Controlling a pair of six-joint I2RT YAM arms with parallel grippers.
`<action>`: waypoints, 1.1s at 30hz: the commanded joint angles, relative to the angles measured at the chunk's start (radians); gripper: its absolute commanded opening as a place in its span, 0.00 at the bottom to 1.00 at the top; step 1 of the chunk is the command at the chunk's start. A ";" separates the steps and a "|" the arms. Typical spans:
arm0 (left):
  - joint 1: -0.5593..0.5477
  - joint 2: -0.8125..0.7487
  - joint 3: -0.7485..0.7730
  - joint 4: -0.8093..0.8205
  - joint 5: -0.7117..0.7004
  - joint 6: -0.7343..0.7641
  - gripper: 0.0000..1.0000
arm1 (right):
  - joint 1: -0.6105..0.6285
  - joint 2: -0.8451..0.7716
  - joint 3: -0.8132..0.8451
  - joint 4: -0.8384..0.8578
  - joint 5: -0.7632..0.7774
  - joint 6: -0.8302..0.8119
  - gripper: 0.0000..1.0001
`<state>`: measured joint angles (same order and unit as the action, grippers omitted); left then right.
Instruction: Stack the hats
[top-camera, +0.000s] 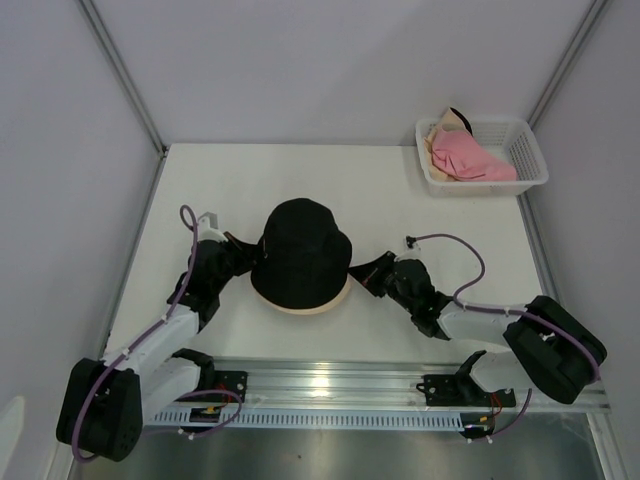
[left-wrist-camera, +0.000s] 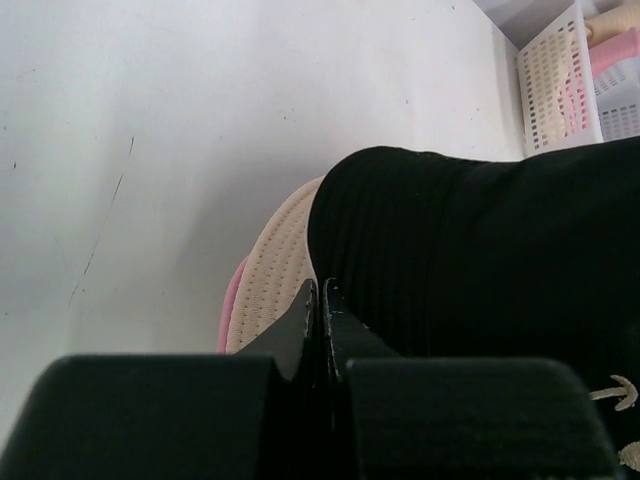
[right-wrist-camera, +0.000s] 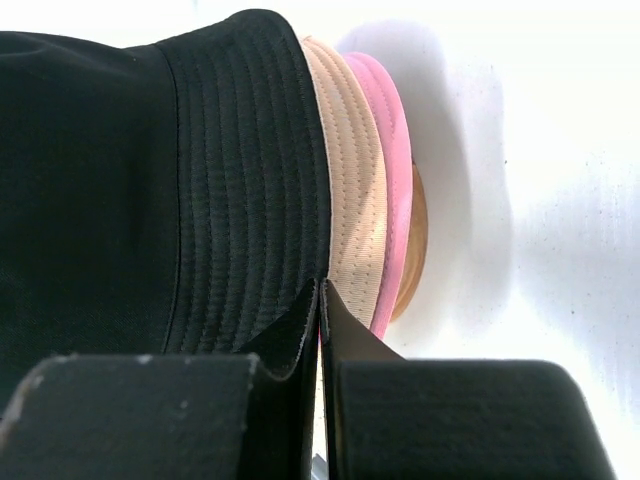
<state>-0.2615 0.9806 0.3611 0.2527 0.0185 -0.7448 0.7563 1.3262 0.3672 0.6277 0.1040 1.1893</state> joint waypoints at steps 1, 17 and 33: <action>-0.010 -0.013 -0.034 -0.024 -0.055 -0.011 0.01 | 0.001 0.025 0.027 -0.017 0.030 -0.057 0.00; -0.022 -0.164 -0.105 -0.084 -0.104 0.044 0.01 | -0.023 -0.005 0.038 -0.212 -0.009 -0.241 0.00; -0.018 -0.393 0.373 -0.605 -0.264 0.215 1.00 | -0.679 0.221 1.002 -0.726 -0.219 -1.072 0.95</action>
<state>-0.2813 0.5762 0.6224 -0.2432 -0.2050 -0.6216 0.1501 1.4052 1.2140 -0.0208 -0.0647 0.3878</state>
